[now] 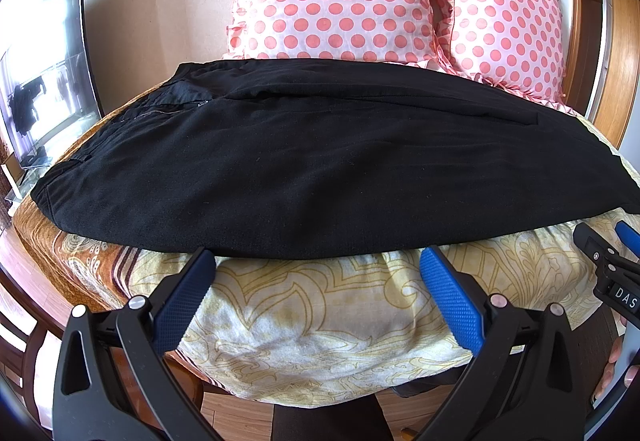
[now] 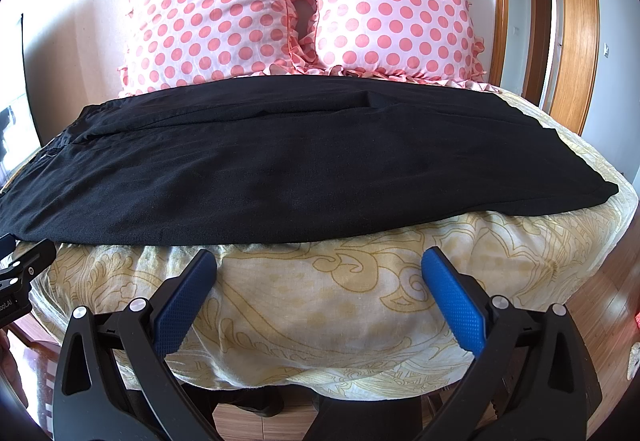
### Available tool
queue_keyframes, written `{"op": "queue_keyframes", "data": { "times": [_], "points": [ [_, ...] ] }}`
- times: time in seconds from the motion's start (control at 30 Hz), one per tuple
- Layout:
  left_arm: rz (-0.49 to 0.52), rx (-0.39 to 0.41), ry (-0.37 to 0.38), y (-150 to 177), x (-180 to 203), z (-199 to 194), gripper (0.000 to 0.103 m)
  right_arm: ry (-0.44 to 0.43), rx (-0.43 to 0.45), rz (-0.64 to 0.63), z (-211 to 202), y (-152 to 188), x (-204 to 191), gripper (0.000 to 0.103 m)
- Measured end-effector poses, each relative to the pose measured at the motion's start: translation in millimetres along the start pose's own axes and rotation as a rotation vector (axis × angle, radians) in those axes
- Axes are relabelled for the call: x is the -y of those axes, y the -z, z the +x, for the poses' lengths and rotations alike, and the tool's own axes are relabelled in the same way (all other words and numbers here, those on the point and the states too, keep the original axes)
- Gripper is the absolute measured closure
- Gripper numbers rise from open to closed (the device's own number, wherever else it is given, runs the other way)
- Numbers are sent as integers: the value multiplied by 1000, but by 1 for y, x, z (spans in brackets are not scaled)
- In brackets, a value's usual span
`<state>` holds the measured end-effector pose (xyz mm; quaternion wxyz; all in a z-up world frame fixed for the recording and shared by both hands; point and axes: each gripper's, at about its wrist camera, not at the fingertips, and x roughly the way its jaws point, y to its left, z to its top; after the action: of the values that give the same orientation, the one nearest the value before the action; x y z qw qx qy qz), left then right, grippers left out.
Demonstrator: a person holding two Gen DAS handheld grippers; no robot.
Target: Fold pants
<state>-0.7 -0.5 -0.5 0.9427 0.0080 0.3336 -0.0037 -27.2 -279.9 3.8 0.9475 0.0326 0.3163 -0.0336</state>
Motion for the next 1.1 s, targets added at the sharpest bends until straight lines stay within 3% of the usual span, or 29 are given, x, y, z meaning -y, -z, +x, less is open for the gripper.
{"op": "queue_keyframes", "data": {
  "times": [1.1],
  "points": [
    [0, 2, 0, -5, 1, -1, 2, 0, 6, 0, -1, 1, 1, 1]
  ]
}}
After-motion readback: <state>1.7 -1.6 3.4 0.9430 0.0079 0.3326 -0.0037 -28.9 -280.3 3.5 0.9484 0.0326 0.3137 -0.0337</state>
